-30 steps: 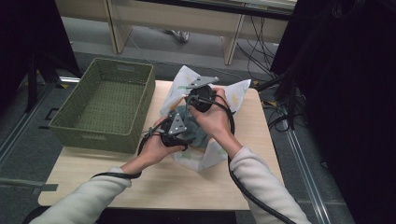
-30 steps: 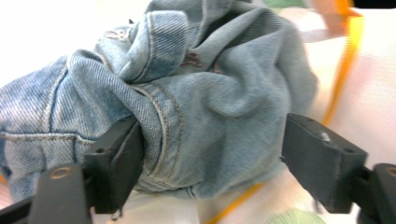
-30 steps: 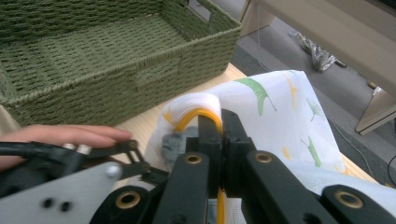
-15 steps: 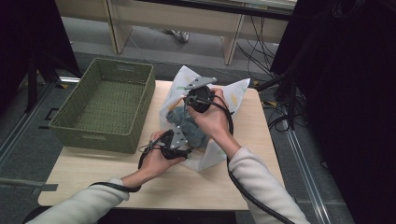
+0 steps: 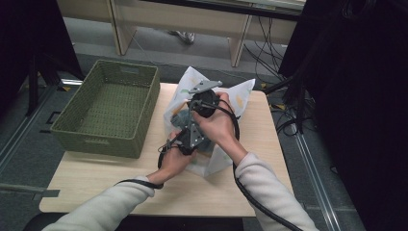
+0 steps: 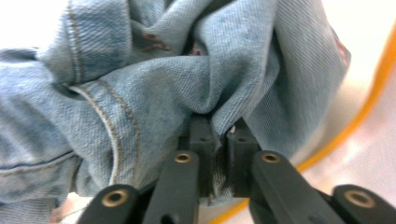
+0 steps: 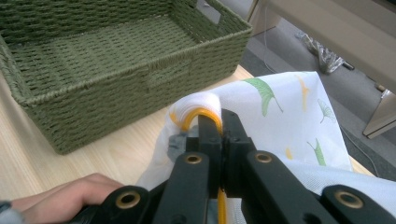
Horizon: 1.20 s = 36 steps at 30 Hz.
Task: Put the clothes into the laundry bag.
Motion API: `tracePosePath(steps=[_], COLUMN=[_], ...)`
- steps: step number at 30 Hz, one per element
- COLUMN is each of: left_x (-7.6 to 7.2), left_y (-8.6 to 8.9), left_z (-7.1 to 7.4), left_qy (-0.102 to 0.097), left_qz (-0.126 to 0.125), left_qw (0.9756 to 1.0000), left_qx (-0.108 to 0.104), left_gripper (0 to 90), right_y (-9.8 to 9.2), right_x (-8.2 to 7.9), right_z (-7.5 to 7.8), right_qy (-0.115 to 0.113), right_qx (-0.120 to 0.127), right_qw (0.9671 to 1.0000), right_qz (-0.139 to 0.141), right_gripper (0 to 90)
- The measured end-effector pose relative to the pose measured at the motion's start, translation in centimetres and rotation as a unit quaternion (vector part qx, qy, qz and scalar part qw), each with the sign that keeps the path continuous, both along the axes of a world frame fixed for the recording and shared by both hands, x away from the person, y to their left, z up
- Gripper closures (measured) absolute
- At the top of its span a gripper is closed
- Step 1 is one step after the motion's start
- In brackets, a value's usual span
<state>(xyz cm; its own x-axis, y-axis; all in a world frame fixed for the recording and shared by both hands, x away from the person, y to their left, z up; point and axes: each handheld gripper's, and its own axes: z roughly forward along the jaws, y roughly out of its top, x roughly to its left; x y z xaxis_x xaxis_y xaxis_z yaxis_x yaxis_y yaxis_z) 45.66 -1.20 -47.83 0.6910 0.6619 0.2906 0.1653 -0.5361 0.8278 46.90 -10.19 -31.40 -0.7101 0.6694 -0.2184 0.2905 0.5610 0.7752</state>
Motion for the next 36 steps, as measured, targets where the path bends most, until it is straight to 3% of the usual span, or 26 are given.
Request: tracePosePath(steps=[7, 8, 10, 11, 12, 15, 17, 18, 20, 24, 26, 31, 36], left_x=[0.3, 0.5, 0.9, 1.0, 1.1, 1.2, 1.3, 1.5, 1.8, 2.4, 2.6, 2.3, 1.4], left_y=[0.4, 0.5, 0.6, 0.6, 0.6, 0.4, 0.2, 0.2, 0.0, -0.1, -0.4, -0.5, 0.3], left_z=[2.0, 2.2, 2.2, 2.0, 2.0, 1.3, 0.9, 0.7, 0.3, 0.2, 0.0, 0.2, 1.0], left_qy=[-0.038, -0.043, -0.045, -0.039, -0.045, -0.04, -0.026, -0.03, -0.013, -0.016, 0.008, 0.024, 0.033], left_qz=[0.03, 0.034, 0.04, 0.04, 0.043, 0.04, 0.038, 0.04, 0.028, 0.023, -0.004, -0.07, -0.098], left_qw=[0.998, 0.9977, 0.997, 0.9968, 0.9967, 0.9972, 0.9975, 0.9974, 0.9979, 0.9983, 0.9981, 0.9959, 0.9932], left_qx=[-0.042, -0.04, -0.049, -0.057, -0.053, -0.048, -0.054, -0.052, -0.057, -0.051, -0.062, -0.052, -0.054], left_gripper=[85.5, 85.5, 85.3, 85.3, 85.2, 84.7, 83.7, 82.9, 79.6, 75.9, 68.3, 46.6, 38.0], right_y=[0.1, 0.1, 0.2, 0.3, 0.2, 0.2, 0.1, 0.1, 0.1, 0.0, -0.1, -0.6, -1.7], right_x=[-0.1, -0.1, -0.2, -0.4, -0.2, -0.1, 0.0, 0.0, 0.0, 0.0, 0.1, 0.2, 0.4], right_z=[0.3, 0.4, 0.5, 0.5, 0.5, 0.5, 0.3, 0.2, 0.1, 0.1, 0.0, -0.1, -0.3], right_qy=[-0.002, -0.003, -0.003, 0.007, -0.003, 0.0, 0.003, 0.004, 0.005, 0.006, 0.006, 0.008, 0.009], right_qx=[0.009, 0.009, 0.01, 0.015, 0.01, 0.01, 0.01, 0.011, 0.011, 0.009, 0.01, 0.009, 0.003], right_qw=[1.0, 1.0, 0.9999, 0.9998, 0.9999, 0.9999, 0.9999, 0.9999, 0.9999, 0.9999, 0.9999, 0.9999, 0.9999], right_qz=[0.002, 0.004, 0.005, -0.003, 0.006, 0.006, 0.005, 0.005, 0.004, 0.004, 0.004, 0.0, -0.007], right_gripper=[89.9, 89.9, 89.9, 89.9, 89.9, 89.9, 89.9, 89.9, 89.9, 89.9, 89.9, 89.9, 89.9])
